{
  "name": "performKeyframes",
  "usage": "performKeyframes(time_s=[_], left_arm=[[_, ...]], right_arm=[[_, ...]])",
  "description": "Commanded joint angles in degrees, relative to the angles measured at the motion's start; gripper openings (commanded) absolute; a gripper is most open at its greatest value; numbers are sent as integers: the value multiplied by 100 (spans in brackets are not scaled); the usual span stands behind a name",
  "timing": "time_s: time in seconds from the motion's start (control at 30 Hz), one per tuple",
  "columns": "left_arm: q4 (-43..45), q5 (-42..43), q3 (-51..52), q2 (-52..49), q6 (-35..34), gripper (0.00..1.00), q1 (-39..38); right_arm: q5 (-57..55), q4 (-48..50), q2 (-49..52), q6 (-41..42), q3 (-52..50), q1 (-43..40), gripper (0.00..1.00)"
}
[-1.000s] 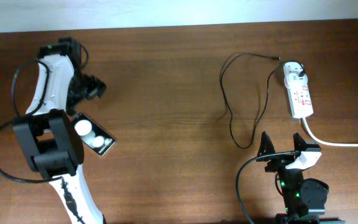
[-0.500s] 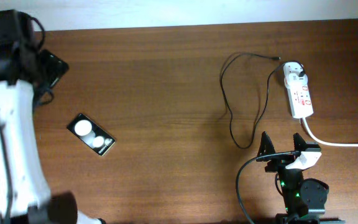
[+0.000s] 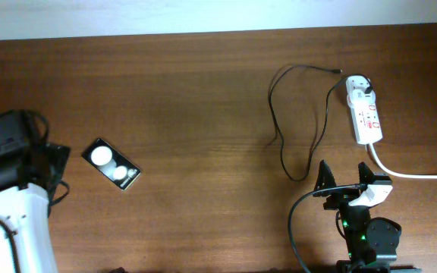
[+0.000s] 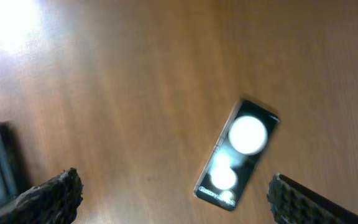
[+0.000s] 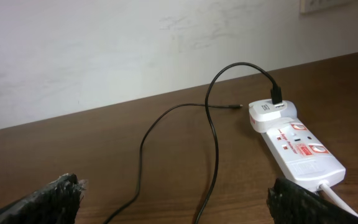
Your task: Plug charger to phone and switch on socket
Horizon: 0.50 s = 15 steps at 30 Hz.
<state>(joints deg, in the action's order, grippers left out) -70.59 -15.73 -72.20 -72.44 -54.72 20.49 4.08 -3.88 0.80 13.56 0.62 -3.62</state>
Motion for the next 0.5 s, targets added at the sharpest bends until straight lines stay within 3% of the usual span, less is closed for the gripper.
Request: performKeyframes(time_s=[0.0,0.13,0.3,0.47], left_arm=[[-190,612,186,13,-664,99,741],[601,1005,872,0,-422,99,841],[1976,1561,1390,-894,1117,99,162],[2380,931,1333,-1558,1344,99,-595]], right_arm=[[-26,-26,-44,37,-31,-17,99],[-28,-26,-44,37,-31,-15,99],[-26,-26,-44,37,-31,-15,99],[-28,-26,-44,37,-31,-15,99]])
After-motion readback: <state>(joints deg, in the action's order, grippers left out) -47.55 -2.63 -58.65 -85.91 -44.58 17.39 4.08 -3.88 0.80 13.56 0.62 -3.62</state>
